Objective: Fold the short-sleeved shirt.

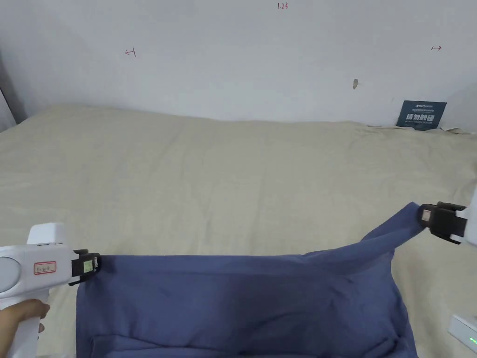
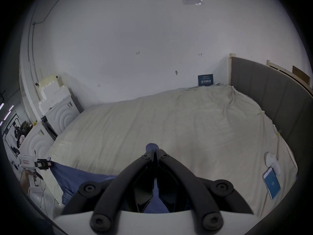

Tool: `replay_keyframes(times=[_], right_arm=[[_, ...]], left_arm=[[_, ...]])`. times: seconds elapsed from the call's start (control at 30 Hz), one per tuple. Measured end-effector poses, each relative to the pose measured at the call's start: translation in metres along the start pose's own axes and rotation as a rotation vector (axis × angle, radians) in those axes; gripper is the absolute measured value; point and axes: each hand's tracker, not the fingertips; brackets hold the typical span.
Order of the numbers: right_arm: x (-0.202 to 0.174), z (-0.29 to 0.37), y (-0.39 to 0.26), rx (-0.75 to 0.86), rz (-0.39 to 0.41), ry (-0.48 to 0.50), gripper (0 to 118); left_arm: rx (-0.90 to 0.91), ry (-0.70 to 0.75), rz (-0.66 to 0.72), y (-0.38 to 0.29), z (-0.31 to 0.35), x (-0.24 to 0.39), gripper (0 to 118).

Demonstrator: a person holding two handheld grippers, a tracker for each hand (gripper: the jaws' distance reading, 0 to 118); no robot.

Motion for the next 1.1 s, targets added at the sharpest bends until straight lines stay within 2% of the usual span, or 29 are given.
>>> replay_keyframes(times=[0.23,0.33,0.63,0.77,0.9,1.1], right_arm=[[0.020,0.063,-0.043,0.015,-0.045,-0.003,1],[0.029,0.085,-0.068,0.002,-0.101,-0.001,1],[0.037,0.133,-0.147,-0.080,-0.181,-0.067,0],[0.039,0.124,-0.181,-0.184,-0.189,-0.110,1],[0.043,0.097,-0.210,-0.263,-0.168,-0.169,1],[0.044,0.056,-0.236,-0.344,-0.176,-0.220,1]], left_arm=[[-0.041,-0.006,-0.026,-0.024,0.022,-0.005,0],[-0.074,-0.003,-0.043,-0.040,0.027,-0.005,0],[-0.206,0.019,-0.044,-0.108,0.028,-0.012,0],[-0.264,0.046,-0.069,-0.132,0.018,-0.011,0],[-0.296,0.080,-0.112,-0.149,-0.008,-0.016,0],[-0.337,0.115,-0.143,-0.163,-0.027,-0.014,0]])
